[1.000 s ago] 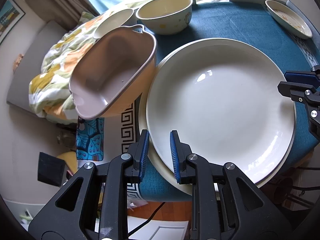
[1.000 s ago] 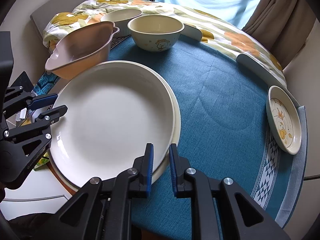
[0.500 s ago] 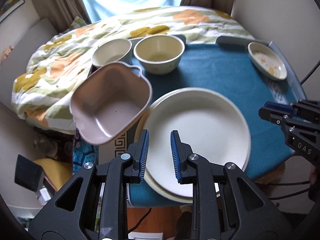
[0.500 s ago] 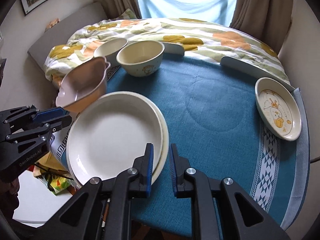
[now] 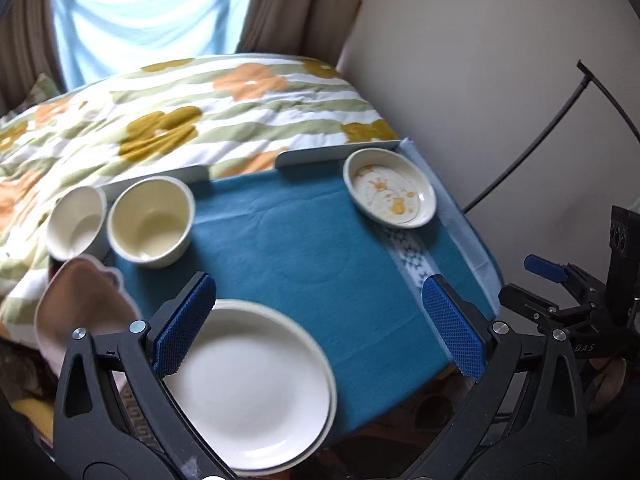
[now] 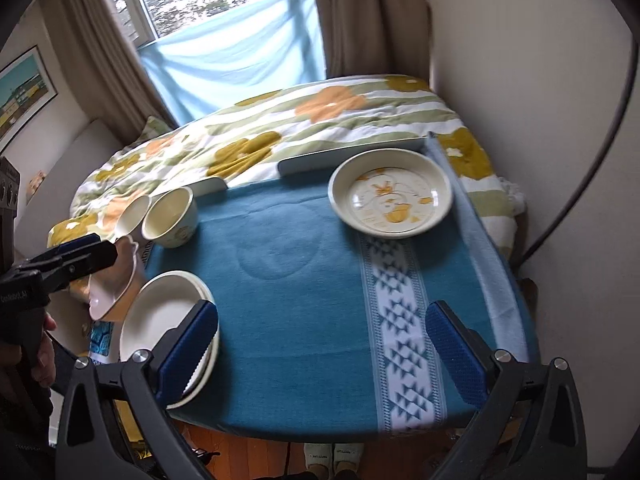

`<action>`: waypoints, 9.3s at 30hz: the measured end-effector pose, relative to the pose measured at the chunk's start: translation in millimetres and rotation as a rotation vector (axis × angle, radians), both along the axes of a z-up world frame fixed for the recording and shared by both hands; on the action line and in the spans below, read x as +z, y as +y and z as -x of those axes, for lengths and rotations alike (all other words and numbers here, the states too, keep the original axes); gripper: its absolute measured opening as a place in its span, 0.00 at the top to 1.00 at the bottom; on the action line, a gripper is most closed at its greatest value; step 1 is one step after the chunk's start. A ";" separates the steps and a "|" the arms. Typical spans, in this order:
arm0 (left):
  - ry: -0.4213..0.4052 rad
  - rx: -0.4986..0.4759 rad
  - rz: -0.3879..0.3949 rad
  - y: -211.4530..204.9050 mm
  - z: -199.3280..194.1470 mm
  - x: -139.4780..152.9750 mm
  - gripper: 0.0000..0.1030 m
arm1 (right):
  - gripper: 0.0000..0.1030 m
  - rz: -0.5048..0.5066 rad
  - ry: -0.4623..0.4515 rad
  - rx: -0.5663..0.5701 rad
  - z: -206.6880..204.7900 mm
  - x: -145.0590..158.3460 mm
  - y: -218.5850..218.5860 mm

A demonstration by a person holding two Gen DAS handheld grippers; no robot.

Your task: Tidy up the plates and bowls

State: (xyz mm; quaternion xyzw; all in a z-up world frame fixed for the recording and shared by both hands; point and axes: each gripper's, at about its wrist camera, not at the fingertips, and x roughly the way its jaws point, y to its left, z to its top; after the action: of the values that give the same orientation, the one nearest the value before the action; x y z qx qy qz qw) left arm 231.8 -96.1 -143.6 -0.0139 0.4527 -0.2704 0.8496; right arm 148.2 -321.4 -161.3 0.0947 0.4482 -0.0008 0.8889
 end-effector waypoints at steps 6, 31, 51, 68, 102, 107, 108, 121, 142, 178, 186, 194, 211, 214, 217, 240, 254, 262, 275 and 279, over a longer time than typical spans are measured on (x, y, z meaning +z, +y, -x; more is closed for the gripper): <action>0.060 -0.157 0.054 -58.4 -61.5 -5.4 0.00 | 0.00 -0.034 -0.044 -0.115 -8.2 15.1 -43.8; 0.361 -0.319 -0.121 -190.8 -239.0 -174.7 0.62 | 0.63 -0.477 0.142 -0.427 -139.1 -149.1 -138.0; 0.319 -0.294 -0.135 -198.7 -244.2 -175.0 0.88 | 0.87 -0.434 0.147 -0.370 -151.0 -153.3 -141.1; 0.215 -0.189 -0.095 -147.9 -176.9 -85.6 0.88 | 0.87 -0.331 0.098 -0.166 -133.3 -71.7 -122.1; 0.270 0.432 -0.041 127.4 82.3 -97.5 0.88 | 0.87 -0.206 0.182 0.532 -58.3 -91.4 109.1; 0.297 0.478 -0.046 139.9 87.3 -125.2 0.88 | 0.87 -0.167 0.177 0.587 -62.3 -107.6 130.0; 0.302 0.482 -0.044 141.4 87.2 -129.1 0.88 | 0.87 -0.153 0.171 0.596 -63.2 -108.8 132.4; 0.300 0.511 -0.090 139.3 81.2 -146.5 0.88 | 0.87 -0.063 0.126 0.649 -71.7 -113.9 146.5; 0.165 0.482 -0.415 97.6 75.4 -144.7 0.81 | 0.87 0.017 0.117 0.675 -66.9 -114.0 154.8; 0.091 0.462 -0.654 75.0 89.6 -140.3 0.81 | 0.86 0.155 0.151 0.737 -67.8 -122.4 178.2; 0.094 0.476 -0.653 79.3 89.4 -139.0 0.81 | 0.86 0.182 0.144 0.745 -66.8 -122.4 182.1; 0.121 0.493 -0.593 86.4 86.0 -131.5 0.81 | 0.86 0.137 0.140 0.731 -69.5 -115.6 176.3; 0.070 0.724 -0.249 153.8 83.7 -33.3 0.00 | 0.02 -0.073 0.012 0.756 -105.2 -34.4 158.5; 0.098 0.773 -0.189 184.1 80.9 -29.6 0.00 | 0.02 -0.022 0.047 0.803 -120.3 -29.9 181.9; 0.130 0.819 -0.140 212.2 74.9 -34.9 0.00 | 0.02 -0.052 0.028 0.837 -128.6 -27.2 204.2; 0.471 0.724 0.095 286.0 -3.7 -163.1 0.75 | 0.81 -0.024 0.346 0.843 -188.1 -133.1 336.2; 0.431 0.712 -0.011 285.7 -4.0 -154.2 0.90 | 0.90 -0.035 0.330 0.840 -186.0 -127.6 338.5; 0.331 0.720 -0.084 273.2 15.6 -108.3 0.90 | 0.90 -0.094 0.247 0.846 -164.7 -92.5 325.5; 0.171 0.610 -0.118 150.1 67.5 -29.0 0.90 | 0.90 -0.119 0.092 0.722 -94.6 -22.7 191.7; 0.148 0.545 -0.104 93.1 82.8 -22.6 0.90 | 0.90 -0.098 0.072 0.653 -68.6 -14.5 134.1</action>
State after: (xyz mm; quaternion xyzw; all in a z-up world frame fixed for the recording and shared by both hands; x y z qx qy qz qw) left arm 149.0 -3.0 -166.2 -0.1111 0.5062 -0.0068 0.8552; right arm 216.8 -187.3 -175.8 -0.0113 0.4856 0.3026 0.8201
